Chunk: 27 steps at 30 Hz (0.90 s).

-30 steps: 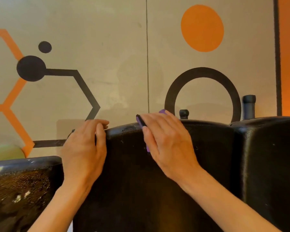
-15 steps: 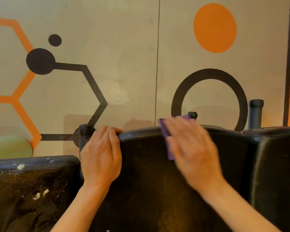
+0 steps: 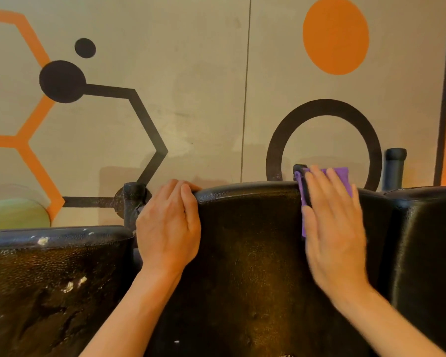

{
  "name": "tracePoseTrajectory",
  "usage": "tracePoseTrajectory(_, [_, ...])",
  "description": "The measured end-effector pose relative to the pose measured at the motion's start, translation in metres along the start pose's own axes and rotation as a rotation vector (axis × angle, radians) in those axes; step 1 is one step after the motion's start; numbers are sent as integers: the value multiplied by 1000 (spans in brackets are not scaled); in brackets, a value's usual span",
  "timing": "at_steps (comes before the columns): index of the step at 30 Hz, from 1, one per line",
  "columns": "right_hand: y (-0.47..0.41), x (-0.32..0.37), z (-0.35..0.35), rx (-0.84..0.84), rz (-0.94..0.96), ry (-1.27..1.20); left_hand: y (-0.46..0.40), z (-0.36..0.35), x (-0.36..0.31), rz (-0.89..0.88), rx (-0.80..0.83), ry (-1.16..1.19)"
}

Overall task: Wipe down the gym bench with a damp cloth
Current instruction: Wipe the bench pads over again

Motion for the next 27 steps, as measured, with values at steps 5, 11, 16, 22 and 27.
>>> tracePoseTrajectory(5, [4,125,-36,-13,412,113,1,2,1,2,-25,16])
tracePoseTrajectory(11, [-10,22,2,9,109,70,2,4,2,14,-13,54])
tracePoseTrajectory(16, [-10,119,-21,0,190,56,0,12,4,45,-110,264])
tracePoseTrajectory(22, [-20,88,-6,160,303,79,24,69,9,-74,-76,223])
tracePoseTrajectory(27, [-13,130,-17,14,95,141,46,96,52,-86,29,-48])
Point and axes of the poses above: each hand's wrist, its own y-axis away from the middle knuckle, its own z-axis out of the back of the hand, x = y × z, the point moved 5 cm from there along -y, towards the middle knuckle, and after that the axes turned 8 degrees about y, right-handed, at the moved point
